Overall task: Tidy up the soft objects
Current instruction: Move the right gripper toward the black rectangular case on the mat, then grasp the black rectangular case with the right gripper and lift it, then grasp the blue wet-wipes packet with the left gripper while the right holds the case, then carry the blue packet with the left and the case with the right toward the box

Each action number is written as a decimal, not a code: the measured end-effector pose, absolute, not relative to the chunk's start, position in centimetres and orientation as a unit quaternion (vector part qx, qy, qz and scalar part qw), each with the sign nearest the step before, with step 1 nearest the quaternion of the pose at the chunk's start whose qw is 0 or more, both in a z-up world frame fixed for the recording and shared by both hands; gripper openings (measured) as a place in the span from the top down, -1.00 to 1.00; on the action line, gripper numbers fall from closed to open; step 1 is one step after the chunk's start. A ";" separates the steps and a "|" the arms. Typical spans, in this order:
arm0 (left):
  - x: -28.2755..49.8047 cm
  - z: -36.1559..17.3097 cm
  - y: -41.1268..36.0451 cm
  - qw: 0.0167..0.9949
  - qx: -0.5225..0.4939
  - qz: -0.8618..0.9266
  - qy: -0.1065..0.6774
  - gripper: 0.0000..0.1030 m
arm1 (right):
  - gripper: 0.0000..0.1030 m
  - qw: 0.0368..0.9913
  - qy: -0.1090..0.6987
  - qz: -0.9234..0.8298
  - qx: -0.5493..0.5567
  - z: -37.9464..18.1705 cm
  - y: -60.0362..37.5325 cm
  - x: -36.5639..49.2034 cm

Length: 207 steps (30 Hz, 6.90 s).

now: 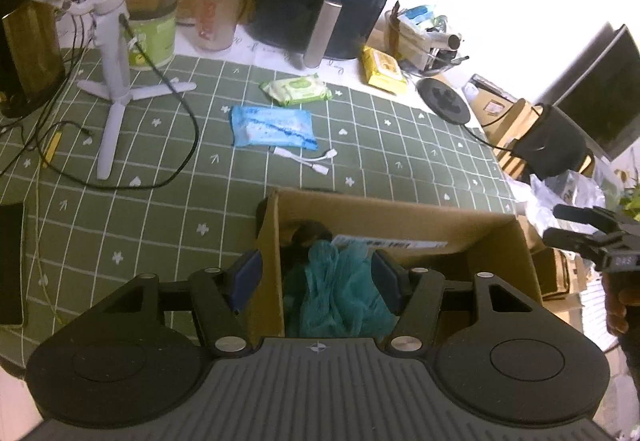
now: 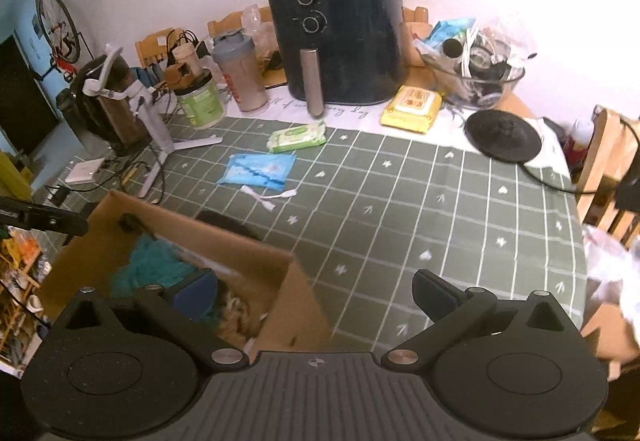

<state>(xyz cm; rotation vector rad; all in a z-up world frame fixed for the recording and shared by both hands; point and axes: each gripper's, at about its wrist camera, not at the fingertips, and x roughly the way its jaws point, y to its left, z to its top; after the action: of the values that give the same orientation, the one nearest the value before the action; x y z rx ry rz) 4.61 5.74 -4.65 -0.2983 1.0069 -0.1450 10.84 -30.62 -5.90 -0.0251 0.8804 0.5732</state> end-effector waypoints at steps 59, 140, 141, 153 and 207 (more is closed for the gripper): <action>6.2 -6.5 13.1 0.859 -0.205 -0.003 0.470 -0.15 | -0.48 0.554 0.514 0.625 -0.196 -17.0 -8.6 27.0; 26.8 -15.9 4.2 0.824 0.230 -0.221 0.468 -0.80 | 0.09 0.829 0.474 0.289 -0.066 -11.1 -27.8 18.8; 27.1 -16.4 4.2 0.823 0.230 -0.225 0.467 -0.80 | 0.09 0.832 0.472 0.284 -0.063 -10.9 -28.0 18.5; 30.1 -20.6 4.4 0.791 0.221 -0.272 0.501 -0.80 | 0.09 0.855 0.464 0.227 -0.038 -9.5 -30.6 16.2; 18.7 -4.8 2.9 0.889 0.115 -0.187 0.401 -0.25 | 0.09 0.870 0.411 0.272 0.029 -5.5 -31.7 11.7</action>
<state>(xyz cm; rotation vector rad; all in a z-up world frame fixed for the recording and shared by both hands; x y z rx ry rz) 18.68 2.89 -4.79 0.2386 0.8336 -0.3892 11.66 -31.65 -5.50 0.0599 0.8597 0.5692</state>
